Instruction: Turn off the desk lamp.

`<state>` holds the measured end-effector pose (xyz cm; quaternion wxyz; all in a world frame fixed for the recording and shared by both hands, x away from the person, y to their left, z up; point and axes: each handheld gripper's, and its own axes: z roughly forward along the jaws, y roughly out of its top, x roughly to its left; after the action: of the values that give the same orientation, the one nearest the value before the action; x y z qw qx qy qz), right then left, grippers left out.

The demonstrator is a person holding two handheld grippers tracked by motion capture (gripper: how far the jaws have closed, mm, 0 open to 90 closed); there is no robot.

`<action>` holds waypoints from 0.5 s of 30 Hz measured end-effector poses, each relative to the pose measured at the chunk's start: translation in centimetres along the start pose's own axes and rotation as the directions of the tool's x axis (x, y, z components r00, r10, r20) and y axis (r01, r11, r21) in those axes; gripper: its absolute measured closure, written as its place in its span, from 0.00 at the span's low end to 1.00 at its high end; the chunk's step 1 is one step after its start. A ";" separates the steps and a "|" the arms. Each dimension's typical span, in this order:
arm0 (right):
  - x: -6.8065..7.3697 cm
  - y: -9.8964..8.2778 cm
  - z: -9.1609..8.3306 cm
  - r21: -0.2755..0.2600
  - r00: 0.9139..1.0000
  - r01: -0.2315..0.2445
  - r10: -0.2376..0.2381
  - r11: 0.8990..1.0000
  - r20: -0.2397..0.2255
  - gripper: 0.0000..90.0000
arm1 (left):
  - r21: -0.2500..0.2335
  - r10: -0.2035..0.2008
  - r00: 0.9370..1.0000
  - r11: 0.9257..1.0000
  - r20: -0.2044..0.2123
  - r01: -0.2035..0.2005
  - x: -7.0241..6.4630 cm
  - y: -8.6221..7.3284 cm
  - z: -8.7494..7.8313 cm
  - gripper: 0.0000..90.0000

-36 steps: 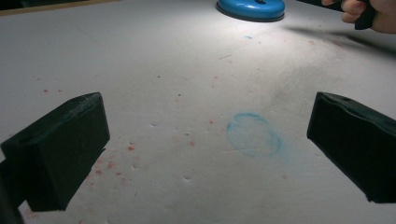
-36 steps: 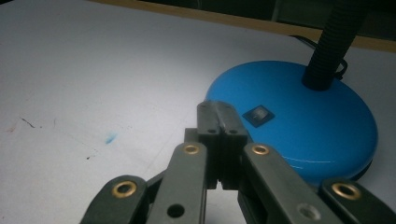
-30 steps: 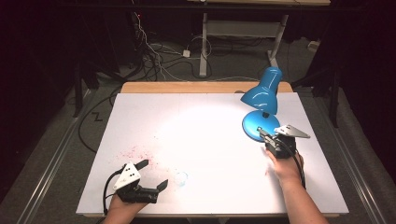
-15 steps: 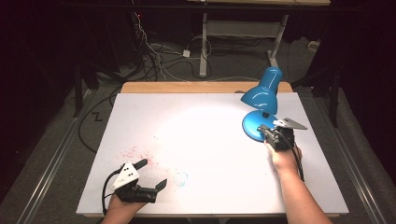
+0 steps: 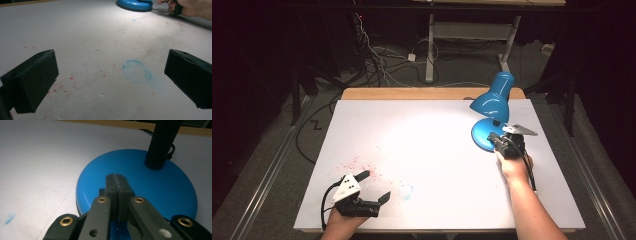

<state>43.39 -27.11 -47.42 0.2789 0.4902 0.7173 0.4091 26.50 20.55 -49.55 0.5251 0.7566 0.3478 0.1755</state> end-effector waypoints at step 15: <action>0.2 0.1 0.2 0.000 1.000 0.002 -0.002 1.000 0.004 1.00 | 0.002 -0.001 1.000 1.000 0.001 0.001 0.0 0.0 0.0 0.00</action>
<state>43.57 -26.87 -47.42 0.2807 0.4905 0.7171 0.4078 26.53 20.54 -49.59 0.5247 0.7571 0.3480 0.1746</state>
